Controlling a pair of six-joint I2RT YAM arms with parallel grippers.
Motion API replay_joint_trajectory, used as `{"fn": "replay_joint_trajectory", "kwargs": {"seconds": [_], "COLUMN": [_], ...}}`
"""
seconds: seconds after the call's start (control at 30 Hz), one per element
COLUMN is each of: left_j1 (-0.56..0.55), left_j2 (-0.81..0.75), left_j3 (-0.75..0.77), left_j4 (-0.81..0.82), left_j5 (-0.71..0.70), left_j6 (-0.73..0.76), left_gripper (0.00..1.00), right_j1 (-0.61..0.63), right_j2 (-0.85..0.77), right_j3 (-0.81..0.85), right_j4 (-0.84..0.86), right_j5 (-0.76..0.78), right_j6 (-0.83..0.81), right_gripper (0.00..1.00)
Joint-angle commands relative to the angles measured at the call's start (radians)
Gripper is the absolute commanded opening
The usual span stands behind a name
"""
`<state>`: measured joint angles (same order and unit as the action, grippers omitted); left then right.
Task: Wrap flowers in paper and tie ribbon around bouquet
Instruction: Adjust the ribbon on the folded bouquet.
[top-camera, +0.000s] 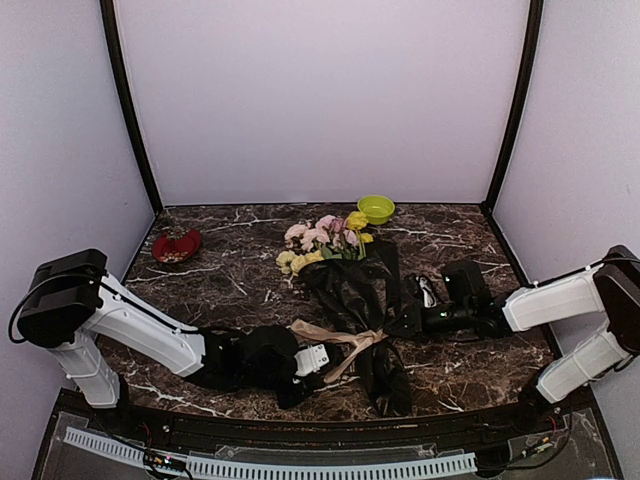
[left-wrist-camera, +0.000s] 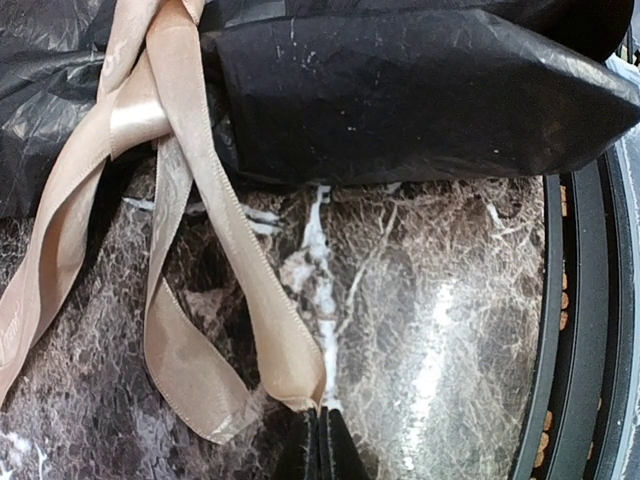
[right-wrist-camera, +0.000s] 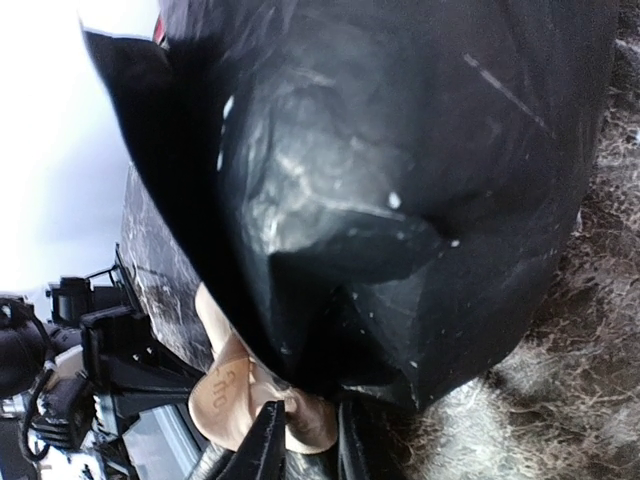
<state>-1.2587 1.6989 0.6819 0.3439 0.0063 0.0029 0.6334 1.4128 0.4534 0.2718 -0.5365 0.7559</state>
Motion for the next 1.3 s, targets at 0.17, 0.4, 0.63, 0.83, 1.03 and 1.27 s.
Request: {"fn": "replay_joint_trajectory", "kwargs": {"seconds": [0.17,0.4,0.63,0.83,1.03,1.27], "left_j1": [-0.006,-0.005,-0.004,0.063,0.126,0.127], "left_j2": [0.016,0.018,-0.053,-0.045,0.151,0.228], "left_j3": [0.012,0.022,0.085,0.242,0.443,0.536], "left_j4": [-0.021,-0.036,-0.08,-0.09,-0.098,-0.139], "left_j5": [-0.021,-0.037,-0.008,0.144,0.076,0.095], "left_j6": [-0.011,-0.004,0.166,0.23,0.175,0.182], "left_gripper": [0.0,0.0,0.42,0.59,0.46,0.44], "right_j1": [0.021,0.025,0.029,0.033,0.052,0.056], "right_j2": [0.007,-0.055,-0.082,-0.048,-0.023,-0.027], "right_j3": [0.02,0.015,0.01,0.012,0.019,0.006], "right_j4": [0.027,-0.048,-0.083,-0.044,0.003,0.02], "right_j5": [-0.006,0.008,0.045,0.054,0.053,0.034], "right_j6": [0.046,0.043,0.058,0.079,0.08,0.103], "right_gripper": [0.14,0.15,0.22,0.28,0.28,0.14]}}
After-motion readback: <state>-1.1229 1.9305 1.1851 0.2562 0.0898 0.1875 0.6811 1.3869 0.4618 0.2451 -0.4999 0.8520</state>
